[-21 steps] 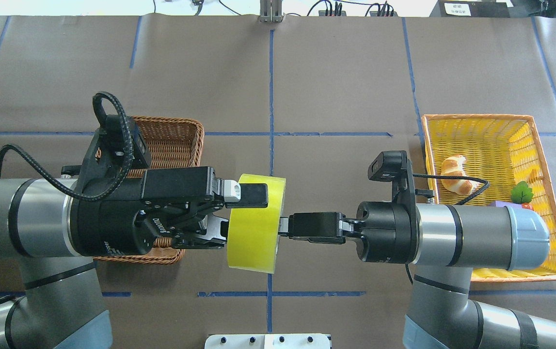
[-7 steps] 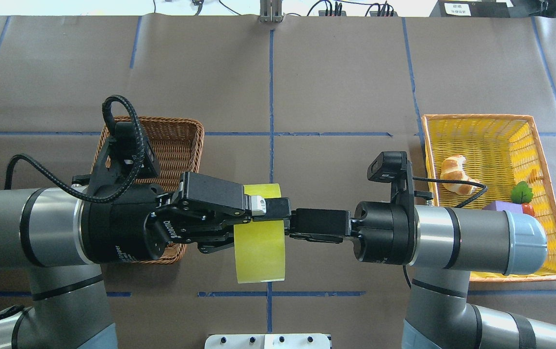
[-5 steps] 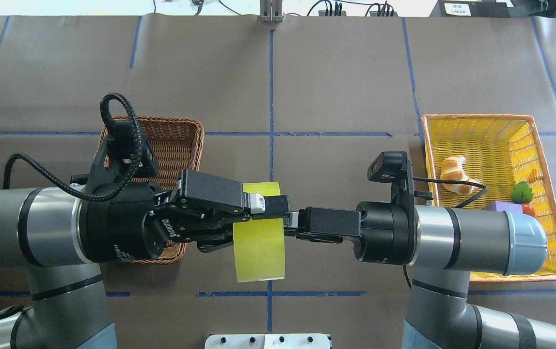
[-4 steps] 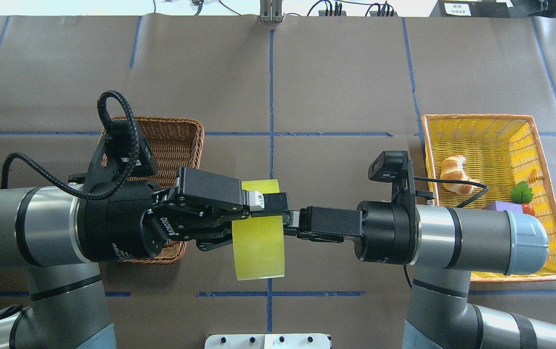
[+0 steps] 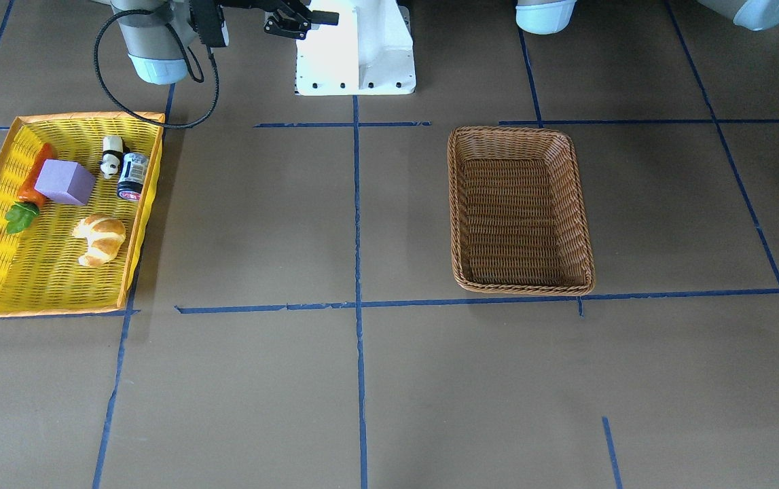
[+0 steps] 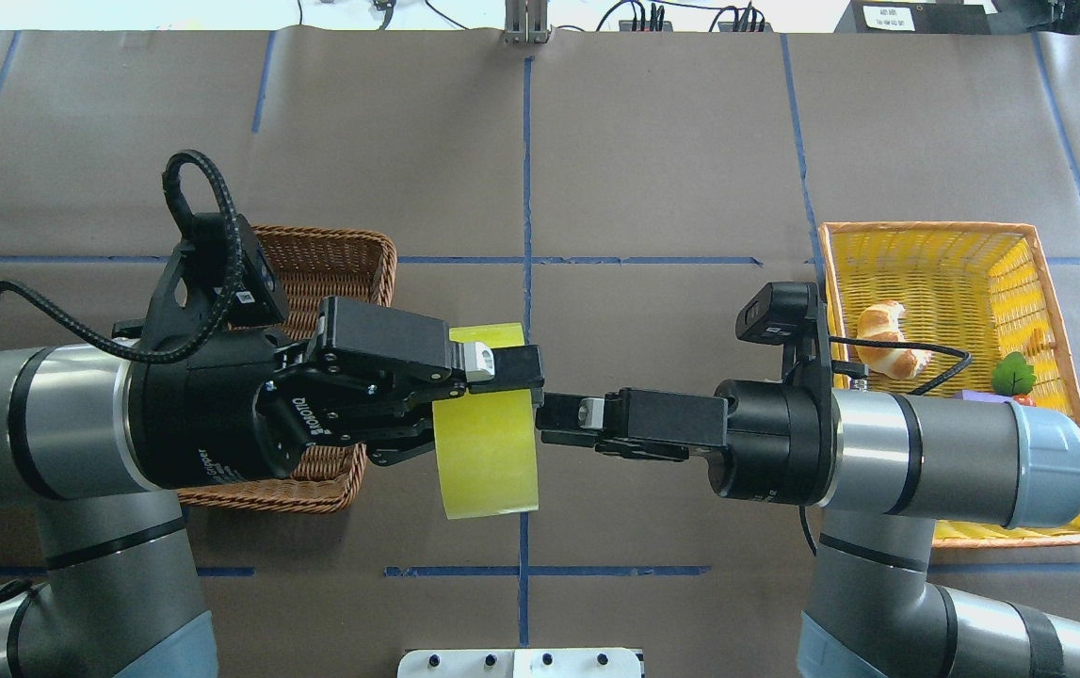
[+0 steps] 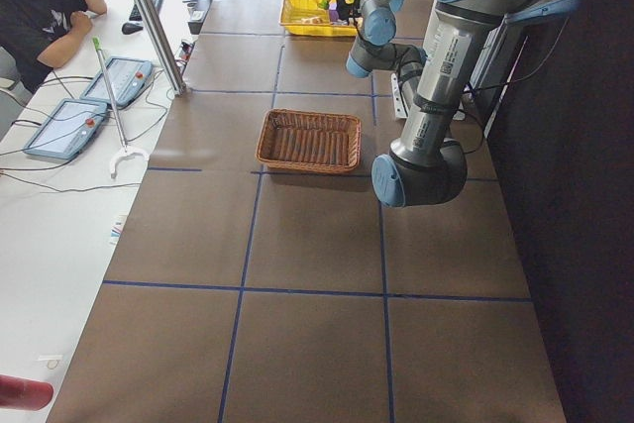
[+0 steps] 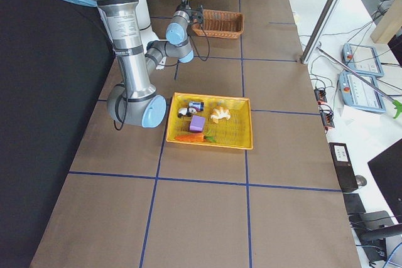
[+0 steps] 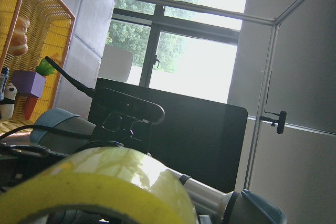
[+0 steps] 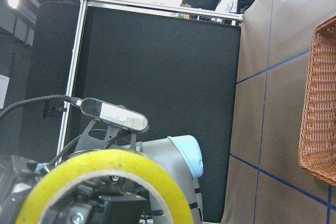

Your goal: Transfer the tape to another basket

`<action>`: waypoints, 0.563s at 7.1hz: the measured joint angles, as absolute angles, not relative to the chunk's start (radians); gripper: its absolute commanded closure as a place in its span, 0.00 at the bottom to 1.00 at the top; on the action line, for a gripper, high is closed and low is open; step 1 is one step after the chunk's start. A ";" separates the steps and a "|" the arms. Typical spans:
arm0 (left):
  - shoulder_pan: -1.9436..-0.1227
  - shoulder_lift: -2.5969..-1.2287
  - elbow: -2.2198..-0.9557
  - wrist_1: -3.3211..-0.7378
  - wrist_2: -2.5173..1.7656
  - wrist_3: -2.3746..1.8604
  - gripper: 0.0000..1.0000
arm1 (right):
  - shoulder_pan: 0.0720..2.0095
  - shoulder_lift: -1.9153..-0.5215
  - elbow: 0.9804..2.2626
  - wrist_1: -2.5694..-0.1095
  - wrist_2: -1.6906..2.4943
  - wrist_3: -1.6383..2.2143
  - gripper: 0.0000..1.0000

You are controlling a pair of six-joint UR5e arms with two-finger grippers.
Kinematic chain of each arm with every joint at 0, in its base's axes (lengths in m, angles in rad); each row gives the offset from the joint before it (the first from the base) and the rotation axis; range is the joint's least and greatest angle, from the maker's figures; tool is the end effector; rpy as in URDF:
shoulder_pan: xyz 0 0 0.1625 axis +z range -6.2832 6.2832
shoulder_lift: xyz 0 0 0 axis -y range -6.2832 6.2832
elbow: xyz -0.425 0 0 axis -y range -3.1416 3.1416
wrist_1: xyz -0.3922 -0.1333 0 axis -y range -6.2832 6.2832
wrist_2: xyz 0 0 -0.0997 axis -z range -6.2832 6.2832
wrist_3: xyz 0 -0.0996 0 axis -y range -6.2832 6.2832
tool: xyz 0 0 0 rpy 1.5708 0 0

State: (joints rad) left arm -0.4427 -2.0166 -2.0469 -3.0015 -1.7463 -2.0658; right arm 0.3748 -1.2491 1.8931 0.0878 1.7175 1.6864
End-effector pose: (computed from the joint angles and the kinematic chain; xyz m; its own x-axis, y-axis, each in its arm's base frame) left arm 0.3295 -0.2845 0.0936 -0.7074 -0.1823 -0.6829 -0.0298 0.9730 -0.2289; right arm -0.3797 -0.2770 0.1902 -0.6478 -0.1322 0.7503 -0.1875 0.9822 0.0112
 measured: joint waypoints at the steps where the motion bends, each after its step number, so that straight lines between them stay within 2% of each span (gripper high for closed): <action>1: -0.478 -2.012 -2.045 -3.001 -1.745 -2.098 1.00 | 0.394 -1.268 1.893 0.082 1.727 1.686 0.00; 3: -0.519 -2.003 -2.019 -2.994 -1.744 -2.110 1.00 | 0.491 -1.290 1.895 -0.043 1.821 1.687 0.00; 4: -0.540 -1.987 -1.985 -2.989 -1.746 -2.097 1.00 | 0.576 -1.287 1.901 -0.189 1.923 1.687 0.00</action>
State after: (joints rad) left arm -0.5400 -1.9869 -1.9847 -2.9891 -1.7462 -2.0967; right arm 0.5758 -1.2871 1.9009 -0.1893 1.9225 1.6869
